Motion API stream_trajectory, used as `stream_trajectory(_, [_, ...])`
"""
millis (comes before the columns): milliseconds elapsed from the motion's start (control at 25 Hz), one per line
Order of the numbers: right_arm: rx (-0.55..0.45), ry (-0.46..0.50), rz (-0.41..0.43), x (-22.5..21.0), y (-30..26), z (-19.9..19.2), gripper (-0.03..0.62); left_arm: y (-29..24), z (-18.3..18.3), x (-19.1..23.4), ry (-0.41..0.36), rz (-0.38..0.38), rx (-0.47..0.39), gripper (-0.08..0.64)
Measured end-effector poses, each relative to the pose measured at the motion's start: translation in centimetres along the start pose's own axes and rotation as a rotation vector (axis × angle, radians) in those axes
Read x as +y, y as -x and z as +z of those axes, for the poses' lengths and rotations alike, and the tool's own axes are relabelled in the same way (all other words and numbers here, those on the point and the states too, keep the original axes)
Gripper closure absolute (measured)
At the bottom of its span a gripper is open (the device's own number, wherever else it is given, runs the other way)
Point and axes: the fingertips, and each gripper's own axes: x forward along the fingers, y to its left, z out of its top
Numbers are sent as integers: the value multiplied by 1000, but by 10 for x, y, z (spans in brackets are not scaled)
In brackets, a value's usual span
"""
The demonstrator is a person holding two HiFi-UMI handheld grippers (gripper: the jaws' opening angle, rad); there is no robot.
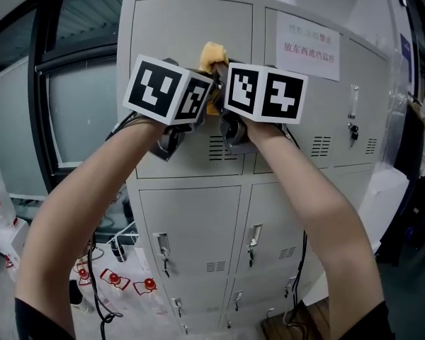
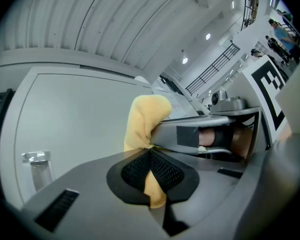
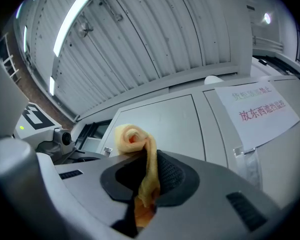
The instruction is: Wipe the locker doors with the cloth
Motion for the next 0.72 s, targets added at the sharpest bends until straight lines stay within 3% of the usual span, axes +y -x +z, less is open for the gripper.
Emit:
stream_trajectory(360, [19,18,-50,-56,26,0,525,-43,11,-43,-13,-40,-4,540])
stream_trajectory(720, [32,35,-57,-73,35,1,525,-56,16,-58,-8,-54,-11,540])
